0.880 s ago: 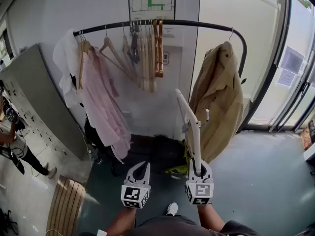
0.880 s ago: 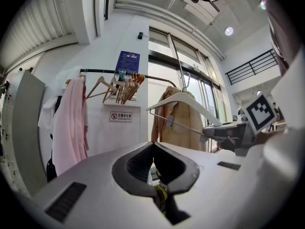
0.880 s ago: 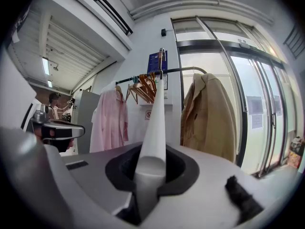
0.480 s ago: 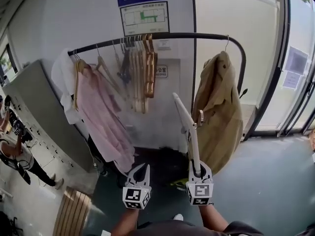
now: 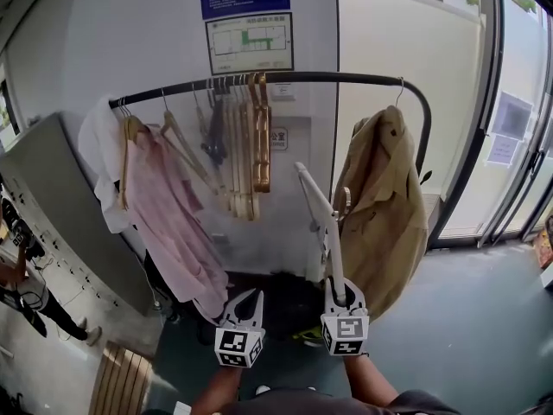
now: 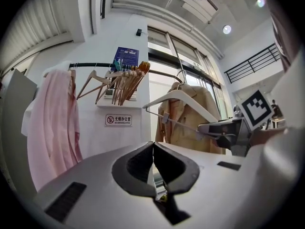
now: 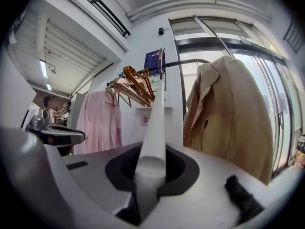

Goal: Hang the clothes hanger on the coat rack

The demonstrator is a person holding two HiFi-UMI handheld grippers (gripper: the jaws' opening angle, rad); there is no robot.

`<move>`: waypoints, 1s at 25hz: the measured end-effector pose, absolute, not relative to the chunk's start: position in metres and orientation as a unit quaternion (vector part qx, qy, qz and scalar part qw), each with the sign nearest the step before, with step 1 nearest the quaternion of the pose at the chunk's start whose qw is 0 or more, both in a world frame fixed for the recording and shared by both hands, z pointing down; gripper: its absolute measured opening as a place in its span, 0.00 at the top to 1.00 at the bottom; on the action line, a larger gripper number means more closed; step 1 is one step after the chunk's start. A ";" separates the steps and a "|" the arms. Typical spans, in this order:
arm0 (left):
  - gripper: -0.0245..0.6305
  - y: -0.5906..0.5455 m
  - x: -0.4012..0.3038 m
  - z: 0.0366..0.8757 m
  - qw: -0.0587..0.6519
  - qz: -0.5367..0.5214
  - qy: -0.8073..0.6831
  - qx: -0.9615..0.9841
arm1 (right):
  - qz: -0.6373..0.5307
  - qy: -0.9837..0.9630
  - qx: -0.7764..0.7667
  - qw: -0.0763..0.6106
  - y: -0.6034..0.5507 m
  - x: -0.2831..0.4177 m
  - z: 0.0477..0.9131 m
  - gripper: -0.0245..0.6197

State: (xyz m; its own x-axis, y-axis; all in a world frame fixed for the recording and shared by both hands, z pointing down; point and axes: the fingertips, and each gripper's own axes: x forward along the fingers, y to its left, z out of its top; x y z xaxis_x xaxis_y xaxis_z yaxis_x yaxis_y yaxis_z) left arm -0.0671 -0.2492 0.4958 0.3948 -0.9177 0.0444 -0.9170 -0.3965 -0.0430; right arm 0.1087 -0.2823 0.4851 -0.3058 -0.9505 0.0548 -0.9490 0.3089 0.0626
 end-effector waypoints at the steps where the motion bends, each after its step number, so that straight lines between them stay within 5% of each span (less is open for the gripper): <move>1: 0.95 -0.251 -0.067 0.495 0.006 -0.031 0.544 -0.838 | -0.008 -0.807 0.589 0.040 -0.287 0.107 0.483 0.87; 25: 0.95 -0.269 -0.094 0.494 -0.026 0.013 0.524 -0.851 | -0.043 -0.795 0.603 0.050 -0.450 0.081 0.311 0.87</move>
State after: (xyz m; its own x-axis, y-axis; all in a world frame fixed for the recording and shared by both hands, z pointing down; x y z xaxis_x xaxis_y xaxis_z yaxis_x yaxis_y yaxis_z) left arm -0.0937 -0.2687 0.4936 0.4512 -0.8924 0.0052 -0.8911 -0.4502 0.0574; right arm 0.0814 -0.4497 0.3112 -0.2685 -0.9629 0.0282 -0.9543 0.2699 0.1286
